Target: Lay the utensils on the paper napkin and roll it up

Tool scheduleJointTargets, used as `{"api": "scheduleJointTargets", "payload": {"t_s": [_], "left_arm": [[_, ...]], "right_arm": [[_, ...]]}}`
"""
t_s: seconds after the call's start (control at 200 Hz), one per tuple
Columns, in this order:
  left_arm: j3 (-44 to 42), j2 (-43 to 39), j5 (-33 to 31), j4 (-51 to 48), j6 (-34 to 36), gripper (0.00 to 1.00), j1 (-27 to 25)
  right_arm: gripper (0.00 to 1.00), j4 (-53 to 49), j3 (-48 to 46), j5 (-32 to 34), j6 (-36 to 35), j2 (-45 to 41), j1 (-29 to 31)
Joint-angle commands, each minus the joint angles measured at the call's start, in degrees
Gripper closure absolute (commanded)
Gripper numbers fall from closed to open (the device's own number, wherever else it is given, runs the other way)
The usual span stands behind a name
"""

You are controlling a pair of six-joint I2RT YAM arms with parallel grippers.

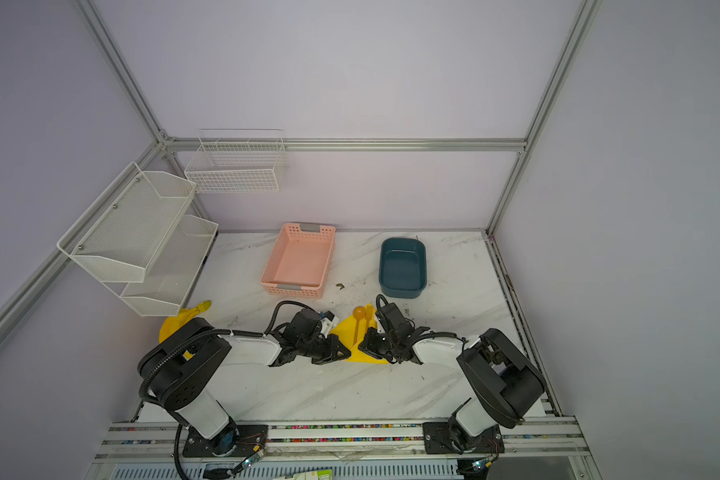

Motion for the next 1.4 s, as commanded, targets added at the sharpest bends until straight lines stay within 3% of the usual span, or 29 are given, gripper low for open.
{"api": "scheduleJointTargets", "payload": {"t_s": [0.0,0.415,0.59,0.79,1.39], "left_arm": [[3.26,-0.04,-0.48,-0.3,1.18,0.87,-0.21],[3.34,-0.89,-0.89,-0.98,1.4,0.88,-0.21],[3.76,-2.09,-1.19,-1.74,1.96,0.88,-0.2],[6.36,-2.81,-0.42,-4.43,4.07,0.87,-0.22],[14.7,1.27,1.4,-6.67,5.35,0.87,-3.97]], "right_arm": [[0.87,0.22,0.88,2.45,0.33,0.65,-0.64],[0.89,-0.36,1.97,-3.24,-0.47,-1.74,-0.29],[0.9,-9.47,2.19,2.06,-1.67,-7.08,-0.38],[0.91,-14.54,-0.72,3.63,-1.22,-11.81,-0.45],[0.91,-15.53,-4.42,7.13,-1.96,-12.01,-0.38]]}}
